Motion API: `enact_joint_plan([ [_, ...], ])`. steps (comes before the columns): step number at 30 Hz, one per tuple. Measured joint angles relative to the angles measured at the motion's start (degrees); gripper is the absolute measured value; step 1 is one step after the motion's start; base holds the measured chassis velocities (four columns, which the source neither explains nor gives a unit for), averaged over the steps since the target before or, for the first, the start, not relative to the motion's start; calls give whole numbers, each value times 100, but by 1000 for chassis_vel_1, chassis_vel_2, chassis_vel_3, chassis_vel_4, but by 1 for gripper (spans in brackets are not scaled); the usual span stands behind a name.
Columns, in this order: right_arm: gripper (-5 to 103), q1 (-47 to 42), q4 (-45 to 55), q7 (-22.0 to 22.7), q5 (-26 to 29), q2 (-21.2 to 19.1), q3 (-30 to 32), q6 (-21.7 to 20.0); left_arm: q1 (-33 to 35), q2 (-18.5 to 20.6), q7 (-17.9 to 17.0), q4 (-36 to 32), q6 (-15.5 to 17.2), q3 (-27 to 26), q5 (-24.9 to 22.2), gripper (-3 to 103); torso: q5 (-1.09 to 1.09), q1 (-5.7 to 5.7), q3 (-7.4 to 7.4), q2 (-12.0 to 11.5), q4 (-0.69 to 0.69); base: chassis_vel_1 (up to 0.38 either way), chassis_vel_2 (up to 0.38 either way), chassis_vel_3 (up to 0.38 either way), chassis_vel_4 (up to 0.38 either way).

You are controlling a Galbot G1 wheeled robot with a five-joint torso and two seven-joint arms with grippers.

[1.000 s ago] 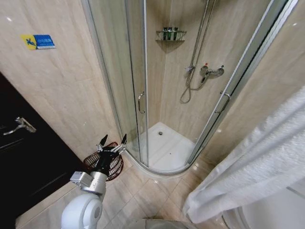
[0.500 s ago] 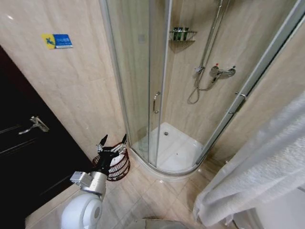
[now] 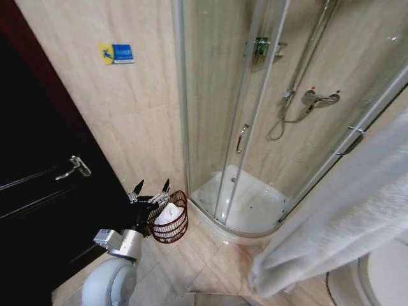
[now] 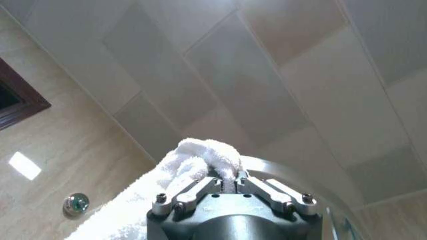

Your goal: Discard the used towel into the hamper.

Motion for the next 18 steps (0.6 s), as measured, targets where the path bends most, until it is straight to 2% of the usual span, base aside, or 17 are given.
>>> enact_joint_plan([
  [3,7,275,-102,11,-4,-147,-345,3,0,-3,2,0,0,3,0,100,0,-24,-22,-48,-3,-68,-64,86,59],
  [8,7,753,-211,36,-12,-325,-861,0,0,-3,2,0,0,3,0,100,-5,-49,-52,-100,-2,11,-10,48,56],
  [11,7,1234,-286,41,-56,-469,-1360,27,-1,-2,1,0,0,1,0,100,-9,-80,-92,-169,0,68,82,32,67],
  [18,7,1699,-280,63,-149,-524,-1868,50,0,-1,1,0,0,1,0,100,-5,-125,-147,-271,0,81,106,65,58],
])
